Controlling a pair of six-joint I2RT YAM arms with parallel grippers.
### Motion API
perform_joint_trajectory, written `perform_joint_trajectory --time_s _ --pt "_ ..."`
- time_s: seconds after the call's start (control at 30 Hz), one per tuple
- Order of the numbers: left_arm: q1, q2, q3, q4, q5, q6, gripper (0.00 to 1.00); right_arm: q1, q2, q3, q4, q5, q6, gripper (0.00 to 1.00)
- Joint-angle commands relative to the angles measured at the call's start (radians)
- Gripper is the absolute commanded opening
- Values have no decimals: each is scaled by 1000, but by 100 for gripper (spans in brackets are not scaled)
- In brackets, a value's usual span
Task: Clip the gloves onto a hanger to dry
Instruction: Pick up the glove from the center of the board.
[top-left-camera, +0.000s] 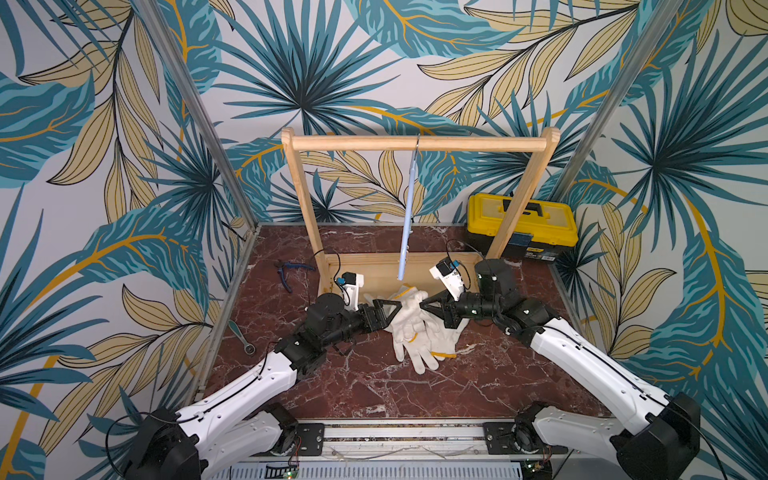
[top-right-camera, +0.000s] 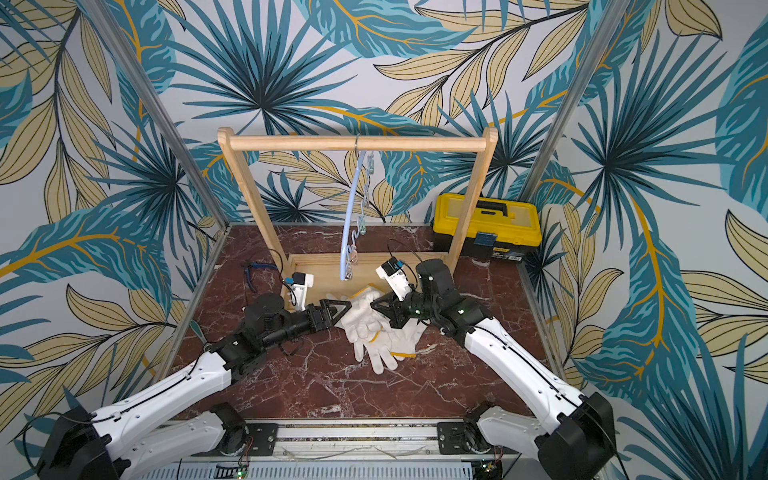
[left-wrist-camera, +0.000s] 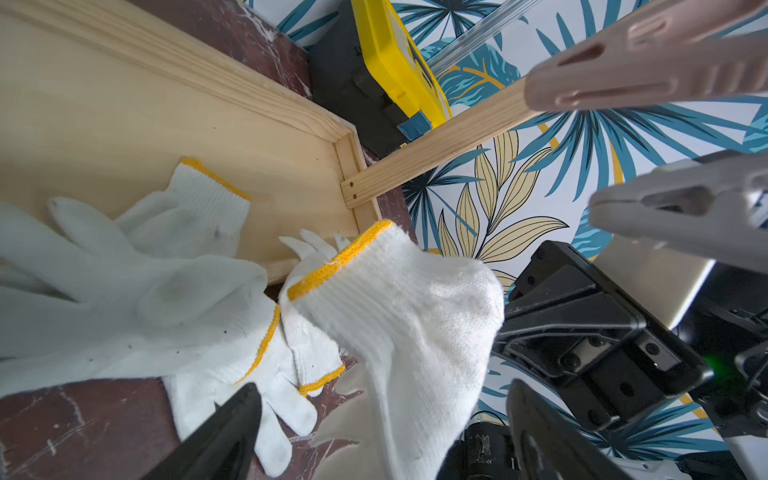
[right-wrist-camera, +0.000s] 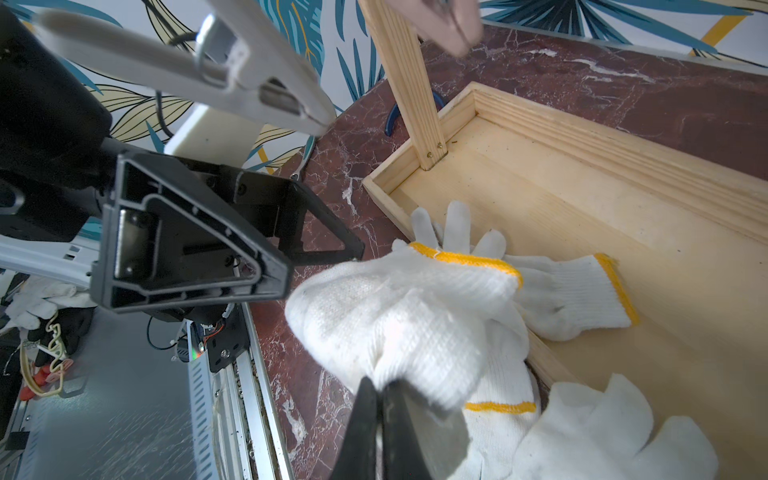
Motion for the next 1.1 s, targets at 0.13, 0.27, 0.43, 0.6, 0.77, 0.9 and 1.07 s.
perform_joint_trajectory --time_s 0.13,0.27,0.43,0.6,0.77,0.9,1.07 --pt "6 7 -9 -13 38 -34 88 43 52 6 93 3 10 0" --pt "6 0 -13 -13 32 -37 82 69 83 -5 179 8 31 0" --pt "17 -29 -44 -13 -37 -12 67 86 108 -10 138 5 15 0" --pt "53 -55 -80 -11 -99 37 51 85 80 -56 113 -1 22 0" --pt "72 -72 -79 -10 -85 104 38 85 50 -102 119 9 48 0" --pt "74 -55 -51 -10 -33 152 27 86 54 -118 168 -1 80 0" --pt "74 -16 -40 -11 -22 124 28 89 52 -123 189 14 82 0"
